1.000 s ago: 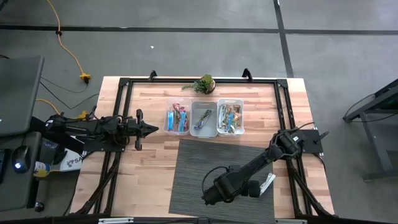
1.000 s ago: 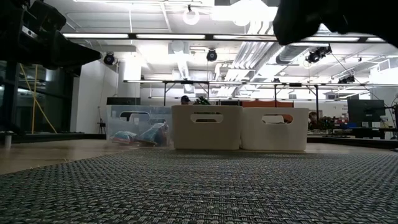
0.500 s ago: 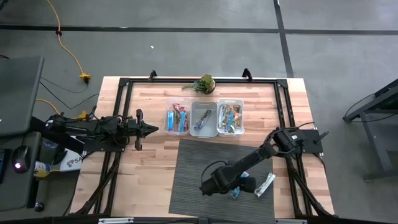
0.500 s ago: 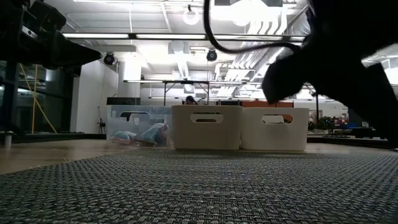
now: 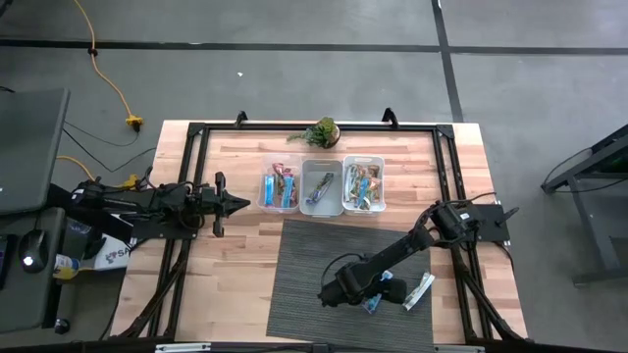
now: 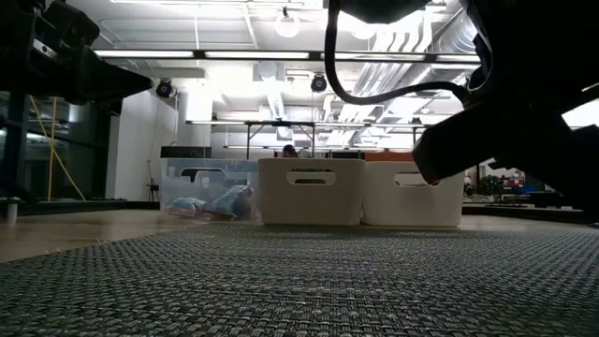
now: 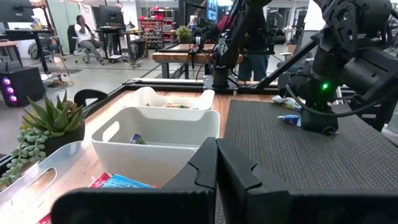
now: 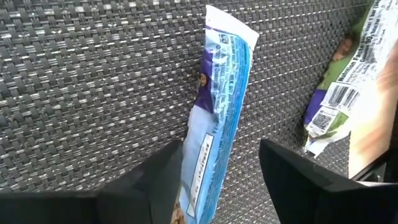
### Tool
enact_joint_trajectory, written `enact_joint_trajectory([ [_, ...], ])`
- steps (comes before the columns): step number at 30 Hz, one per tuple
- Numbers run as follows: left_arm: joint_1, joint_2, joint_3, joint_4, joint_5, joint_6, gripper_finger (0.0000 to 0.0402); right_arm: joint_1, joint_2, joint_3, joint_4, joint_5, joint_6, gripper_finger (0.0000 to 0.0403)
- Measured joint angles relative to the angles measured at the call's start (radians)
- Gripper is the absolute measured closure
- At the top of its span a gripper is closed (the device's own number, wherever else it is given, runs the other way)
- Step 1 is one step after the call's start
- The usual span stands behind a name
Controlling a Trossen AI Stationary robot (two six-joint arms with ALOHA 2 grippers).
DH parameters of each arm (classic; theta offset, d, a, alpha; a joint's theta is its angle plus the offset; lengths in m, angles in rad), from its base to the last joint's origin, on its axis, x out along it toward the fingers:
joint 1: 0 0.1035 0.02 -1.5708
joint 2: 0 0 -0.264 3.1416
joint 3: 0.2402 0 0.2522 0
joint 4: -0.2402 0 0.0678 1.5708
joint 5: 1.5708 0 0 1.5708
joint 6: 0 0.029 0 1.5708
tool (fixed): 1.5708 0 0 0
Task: Pick and place Granola Bars by type
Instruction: Put the blue granola bar into the gray bin
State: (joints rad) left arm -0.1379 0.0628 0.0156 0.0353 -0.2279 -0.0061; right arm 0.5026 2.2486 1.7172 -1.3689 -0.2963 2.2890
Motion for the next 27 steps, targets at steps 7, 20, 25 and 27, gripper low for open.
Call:
enact_joint_trajectory([
  [7,0.000,0.000,0.000,0.000,0.000,0.000,0.0401,0.000,-0.005,-0.048,0.107,0.003,0.003,0.0202],
  [20,0.000,0.000,0.000,0.000,0.000,0.000,0.0401,-0.002,-0.006,-0.104,0.220,0.005,-0.008,0.0253],
  [25,0.000,0.000,0.000,0.000,0.001,0.000,0.0401,-0.002,-0.005,-0.105,0.228,0.013,-0.012,0.0277],
  [27,0.000,0.000,0.000,0.000,0.001,0.000,0.0401,-0.002,-0.005,-0.103,0.230,0.013,-0.013,0.0285],
])
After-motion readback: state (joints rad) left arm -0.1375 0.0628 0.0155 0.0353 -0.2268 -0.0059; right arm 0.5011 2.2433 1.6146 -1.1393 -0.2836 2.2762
